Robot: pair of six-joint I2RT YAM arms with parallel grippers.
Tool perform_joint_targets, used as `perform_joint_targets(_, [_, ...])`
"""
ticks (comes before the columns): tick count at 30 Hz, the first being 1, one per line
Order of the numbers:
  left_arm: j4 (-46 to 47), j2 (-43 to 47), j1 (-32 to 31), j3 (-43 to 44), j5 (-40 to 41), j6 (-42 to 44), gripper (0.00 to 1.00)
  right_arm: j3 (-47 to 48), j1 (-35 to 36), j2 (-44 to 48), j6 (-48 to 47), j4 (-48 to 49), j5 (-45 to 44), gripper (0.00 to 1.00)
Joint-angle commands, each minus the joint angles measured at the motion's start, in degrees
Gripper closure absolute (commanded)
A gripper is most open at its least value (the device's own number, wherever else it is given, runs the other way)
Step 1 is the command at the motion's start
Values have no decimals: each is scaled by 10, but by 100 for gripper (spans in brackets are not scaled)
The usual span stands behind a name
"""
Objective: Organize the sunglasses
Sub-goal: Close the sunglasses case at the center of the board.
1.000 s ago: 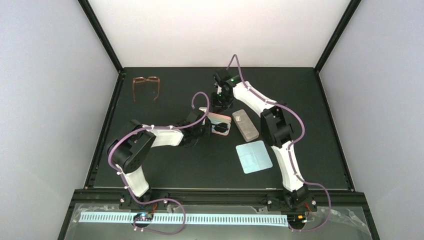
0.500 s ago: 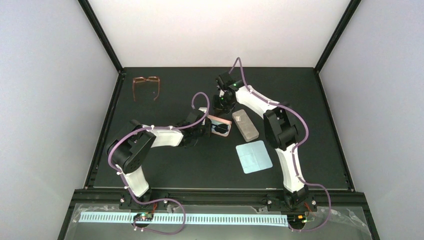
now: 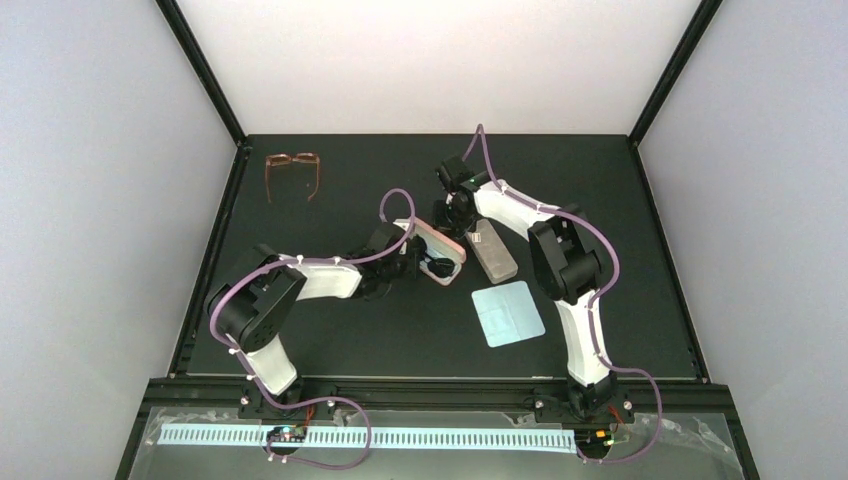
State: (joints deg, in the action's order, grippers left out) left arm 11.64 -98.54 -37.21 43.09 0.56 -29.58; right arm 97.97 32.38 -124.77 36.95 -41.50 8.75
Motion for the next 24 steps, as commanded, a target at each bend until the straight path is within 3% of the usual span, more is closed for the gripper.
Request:
perform_joint_targets(1, [22,-5,2,-10,7,0,91,-48,50,-8,11,-78,36,97])
perform_joint_targets(11, [19,-6,1,-12,6,0,91,-25,68,26,15,-109,-23,99])
perform_joint_targets(19, [12,8,0,-24,2,8,91,6,49,50,-10,-151,-43,86])
perform_joint_targets(24, [3,19,-2,-28,3,17,91,-15,47,89,-23,-150,-47,83])
